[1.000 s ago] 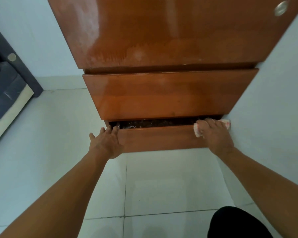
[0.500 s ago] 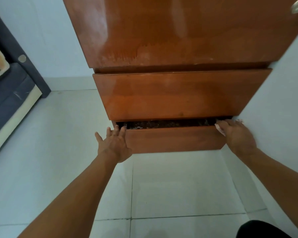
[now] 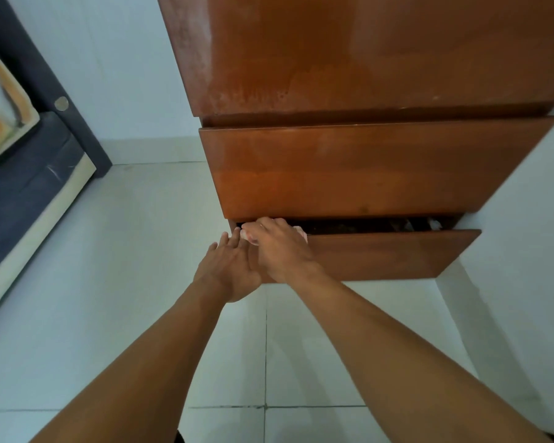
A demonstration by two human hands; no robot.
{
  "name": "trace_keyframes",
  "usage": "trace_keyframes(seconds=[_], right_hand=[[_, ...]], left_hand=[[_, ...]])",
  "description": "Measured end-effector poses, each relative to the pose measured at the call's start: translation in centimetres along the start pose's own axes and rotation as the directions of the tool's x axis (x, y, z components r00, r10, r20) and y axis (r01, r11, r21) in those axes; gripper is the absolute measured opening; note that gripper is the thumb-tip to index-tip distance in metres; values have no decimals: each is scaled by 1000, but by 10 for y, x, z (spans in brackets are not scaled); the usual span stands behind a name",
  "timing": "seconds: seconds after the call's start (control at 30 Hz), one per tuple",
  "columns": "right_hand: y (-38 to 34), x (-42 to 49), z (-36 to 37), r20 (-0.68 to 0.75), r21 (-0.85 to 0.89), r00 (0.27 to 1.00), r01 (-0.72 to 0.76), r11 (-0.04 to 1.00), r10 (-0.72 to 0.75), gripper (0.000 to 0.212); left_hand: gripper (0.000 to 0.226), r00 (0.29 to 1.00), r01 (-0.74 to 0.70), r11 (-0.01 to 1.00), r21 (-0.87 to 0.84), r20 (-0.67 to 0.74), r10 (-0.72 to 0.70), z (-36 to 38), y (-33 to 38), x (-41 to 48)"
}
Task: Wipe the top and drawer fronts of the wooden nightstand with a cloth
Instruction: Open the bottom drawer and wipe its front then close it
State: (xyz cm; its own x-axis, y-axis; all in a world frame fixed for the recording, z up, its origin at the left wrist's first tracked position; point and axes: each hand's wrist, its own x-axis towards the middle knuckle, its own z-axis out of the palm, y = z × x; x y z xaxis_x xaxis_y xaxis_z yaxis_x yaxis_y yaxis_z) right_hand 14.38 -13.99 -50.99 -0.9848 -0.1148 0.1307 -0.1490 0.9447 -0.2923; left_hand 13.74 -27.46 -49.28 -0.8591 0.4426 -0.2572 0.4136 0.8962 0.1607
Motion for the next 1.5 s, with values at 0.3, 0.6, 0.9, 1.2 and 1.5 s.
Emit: trace_keyframes(seconds=[0.3,0.6,0.9,1.2,1.5], right_hand=[[41,-16,-13,92,-100,992,-76,992,85,33],[170,-85,-59,-49,-305,965,-261,916,258,26],[263,-136,-74,-286,-278,905,-392,877,314,46],[235,-123,-78,-339,-118,821,-521,846,458,33],[61,-81,-18,-538,260,819,-61,964,197,52]], left_hand=[[89,998,54,997,52,40,-56,4,-4,2],[89,994,103,993,55,37,-105,4,1,2],[90,992,126,991,47,-1,-127,12,1,2],[91,990,137,990,38,-43,-135,14,5,1],[89,990,120,993,22,-73,-118,15,-1,0]])
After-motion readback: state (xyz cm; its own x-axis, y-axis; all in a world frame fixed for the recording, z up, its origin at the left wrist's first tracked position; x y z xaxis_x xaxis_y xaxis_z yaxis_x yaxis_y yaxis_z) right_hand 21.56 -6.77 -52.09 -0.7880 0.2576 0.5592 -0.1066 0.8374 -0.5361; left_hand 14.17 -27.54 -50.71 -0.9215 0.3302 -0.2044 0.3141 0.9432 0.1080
